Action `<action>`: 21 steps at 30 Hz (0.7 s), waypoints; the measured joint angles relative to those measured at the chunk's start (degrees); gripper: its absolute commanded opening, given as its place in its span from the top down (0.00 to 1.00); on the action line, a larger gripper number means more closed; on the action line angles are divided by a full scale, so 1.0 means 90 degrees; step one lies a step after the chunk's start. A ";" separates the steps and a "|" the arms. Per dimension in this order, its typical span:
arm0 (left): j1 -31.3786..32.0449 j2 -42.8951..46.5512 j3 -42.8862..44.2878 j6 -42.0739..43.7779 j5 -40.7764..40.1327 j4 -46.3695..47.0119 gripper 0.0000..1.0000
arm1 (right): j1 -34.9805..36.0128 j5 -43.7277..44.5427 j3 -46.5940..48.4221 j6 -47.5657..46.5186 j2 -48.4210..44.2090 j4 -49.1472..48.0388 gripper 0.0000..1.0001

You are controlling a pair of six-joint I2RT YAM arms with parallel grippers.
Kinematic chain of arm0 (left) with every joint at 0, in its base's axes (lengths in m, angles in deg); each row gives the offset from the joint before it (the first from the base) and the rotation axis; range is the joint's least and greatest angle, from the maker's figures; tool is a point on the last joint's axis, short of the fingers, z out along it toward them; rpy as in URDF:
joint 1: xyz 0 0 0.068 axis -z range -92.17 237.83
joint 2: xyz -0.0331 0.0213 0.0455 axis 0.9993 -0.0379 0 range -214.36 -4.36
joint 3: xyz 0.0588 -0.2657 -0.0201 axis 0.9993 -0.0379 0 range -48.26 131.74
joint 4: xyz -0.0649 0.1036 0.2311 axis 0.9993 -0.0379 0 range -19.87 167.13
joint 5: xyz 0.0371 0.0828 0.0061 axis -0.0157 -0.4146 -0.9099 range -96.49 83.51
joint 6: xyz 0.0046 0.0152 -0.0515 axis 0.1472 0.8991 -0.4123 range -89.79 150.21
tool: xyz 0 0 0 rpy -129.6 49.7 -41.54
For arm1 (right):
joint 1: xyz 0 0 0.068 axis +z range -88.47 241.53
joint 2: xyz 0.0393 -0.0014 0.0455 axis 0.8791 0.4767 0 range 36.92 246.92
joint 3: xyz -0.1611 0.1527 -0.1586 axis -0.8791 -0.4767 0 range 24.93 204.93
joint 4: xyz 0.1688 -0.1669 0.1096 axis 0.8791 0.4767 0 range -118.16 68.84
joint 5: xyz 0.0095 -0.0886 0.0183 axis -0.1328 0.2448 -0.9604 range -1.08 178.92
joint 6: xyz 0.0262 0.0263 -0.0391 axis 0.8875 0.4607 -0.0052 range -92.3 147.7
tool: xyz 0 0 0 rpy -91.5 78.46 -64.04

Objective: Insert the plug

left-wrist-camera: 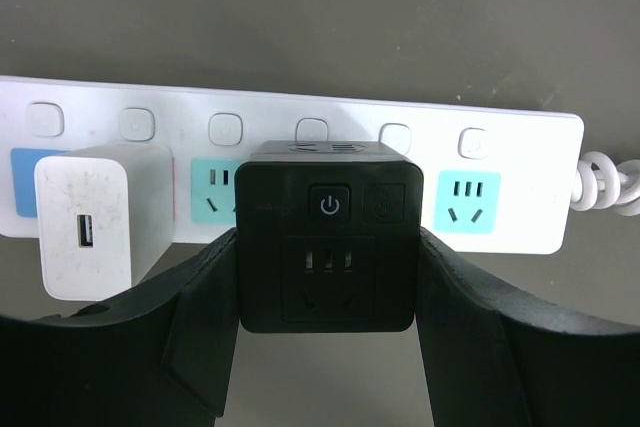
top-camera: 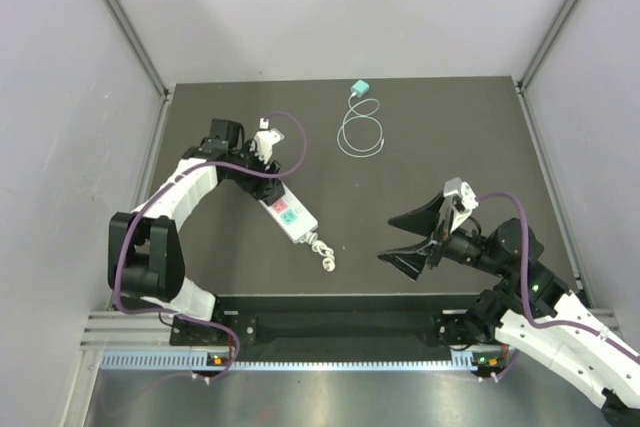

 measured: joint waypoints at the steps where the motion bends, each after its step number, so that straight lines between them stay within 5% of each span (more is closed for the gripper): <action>1: 0.0000 0.0000 0.0005 -0.0012 -0.0002 0.0000 1.00 | 0.0000 0.0000 0.0000 0.0000 0.0000 0.0002 0.00; 16: 0.0017 -0.0199 0.1185 -0.0529 -0.0410 -0.1049 1.00 | 0.0000 0.0002 0.0000 0.0002 0.0204 -0.0027 0.00; 21: 0.0017 -0.0226 0.1787 -0.1042 0.0406 -0.1428 1.00 | 0.0000 0.0007 -0.0002 0.0010 0.0204 -0.0053 0.00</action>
